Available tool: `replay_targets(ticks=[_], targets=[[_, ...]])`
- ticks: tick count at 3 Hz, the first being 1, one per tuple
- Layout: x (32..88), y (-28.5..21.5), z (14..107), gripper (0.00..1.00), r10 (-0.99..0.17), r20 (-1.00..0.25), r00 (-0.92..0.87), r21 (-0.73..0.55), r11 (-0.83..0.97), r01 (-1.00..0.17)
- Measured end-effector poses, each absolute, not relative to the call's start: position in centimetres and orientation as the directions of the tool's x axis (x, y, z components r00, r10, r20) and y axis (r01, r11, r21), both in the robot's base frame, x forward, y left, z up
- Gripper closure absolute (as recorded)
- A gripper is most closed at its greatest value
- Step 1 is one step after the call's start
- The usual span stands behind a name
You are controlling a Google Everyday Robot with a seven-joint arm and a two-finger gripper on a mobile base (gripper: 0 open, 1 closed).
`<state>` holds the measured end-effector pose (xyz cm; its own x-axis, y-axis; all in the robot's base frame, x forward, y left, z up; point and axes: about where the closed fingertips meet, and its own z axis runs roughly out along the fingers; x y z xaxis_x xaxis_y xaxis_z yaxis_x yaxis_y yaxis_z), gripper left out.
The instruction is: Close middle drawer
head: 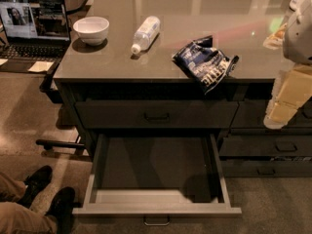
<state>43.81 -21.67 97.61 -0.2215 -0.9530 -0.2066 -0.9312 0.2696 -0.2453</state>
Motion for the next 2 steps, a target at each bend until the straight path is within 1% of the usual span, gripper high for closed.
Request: replay_targets(ticks=[1, 2], targets=[[43.8, -21.7, 97.6, 0.00, -0.953, -0.207, -0.222, -0.245, 0.270, -0.931], [44.2, -21.9, 96.0, 0.00, -0.944, -0.249, -0.217, -0.230, 0.275, -0.933]])
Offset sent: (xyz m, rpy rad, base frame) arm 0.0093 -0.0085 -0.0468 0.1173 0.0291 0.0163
